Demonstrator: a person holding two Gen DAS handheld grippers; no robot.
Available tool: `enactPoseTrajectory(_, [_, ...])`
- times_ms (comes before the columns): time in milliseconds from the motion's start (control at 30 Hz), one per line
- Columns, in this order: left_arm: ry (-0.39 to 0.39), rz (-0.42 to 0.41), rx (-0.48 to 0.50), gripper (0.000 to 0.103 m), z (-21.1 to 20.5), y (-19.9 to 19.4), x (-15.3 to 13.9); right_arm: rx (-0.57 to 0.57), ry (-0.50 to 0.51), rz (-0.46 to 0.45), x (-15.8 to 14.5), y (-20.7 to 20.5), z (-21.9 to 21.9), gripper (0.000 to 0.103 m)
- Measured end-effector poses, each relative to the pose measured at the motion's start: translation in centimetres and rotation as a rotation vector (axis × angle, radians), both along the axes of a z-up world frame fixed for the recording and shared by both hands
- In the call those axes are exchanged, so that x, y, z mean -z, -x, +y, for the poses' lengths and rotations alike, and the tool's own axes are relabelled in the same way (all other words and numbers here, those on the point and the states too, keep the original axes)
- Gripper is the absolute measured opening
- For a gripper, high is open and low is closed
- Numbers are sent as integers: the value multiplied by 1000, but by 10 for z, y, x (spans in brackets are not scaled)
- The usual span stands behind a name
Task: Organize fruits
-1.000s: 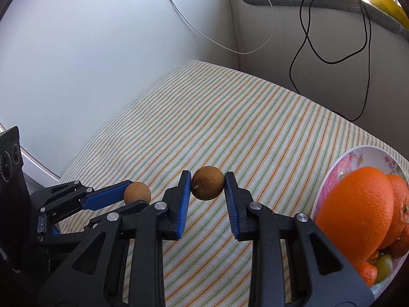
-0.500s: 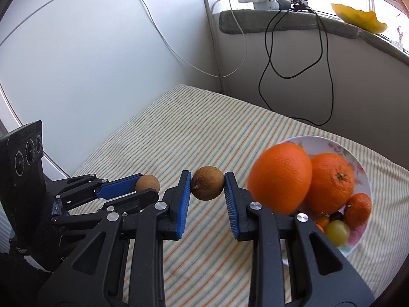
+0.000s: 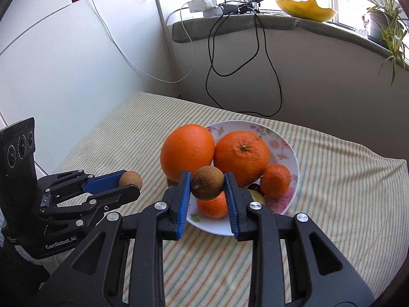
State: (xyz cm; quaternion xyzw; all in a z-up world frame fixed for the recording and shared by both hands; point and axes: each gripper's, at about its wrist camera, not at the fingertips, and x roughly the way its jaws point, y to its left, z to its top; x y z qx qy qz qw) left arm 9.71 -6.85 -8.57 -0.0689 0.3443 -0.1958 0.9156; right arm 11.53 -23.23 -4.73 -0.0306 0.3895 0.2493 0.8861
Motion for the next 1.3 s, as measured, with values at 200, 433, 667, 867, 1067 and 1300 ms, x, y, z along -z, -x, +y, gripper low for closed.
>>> enactPoseTrajectory(200, [-9, 1, 36, 24, -23, -8, 2, 25, -7, 14, 8, -9, -17, 28])
enactPoseTrajectory(433, [-32, -5, 48, 24, -38, -16, 3, 25, -11, 26, 16, -19, -22, 28])
enactPoseTrajectory(667, [-60, -15, 37, 27, -40, -18, 6, 24, 6, 7, 18, -20, -19, 46])
enactPoseTrajectory(867, [-62, -20, 23, 40, -37, -15, 6, 37, -14, -8, 14, -19, -23, 60])
enactPoseTrajectory(1067, [-61, -21, 21, 40, -33, -10, 4, 44, -18, -12, 11, -13, -25, 60])
enactPoseTrajectory(1300, [-60, -34, 15, 40, -30, -1, -4, 52, -23, -19, 8, -4, -26, 60])
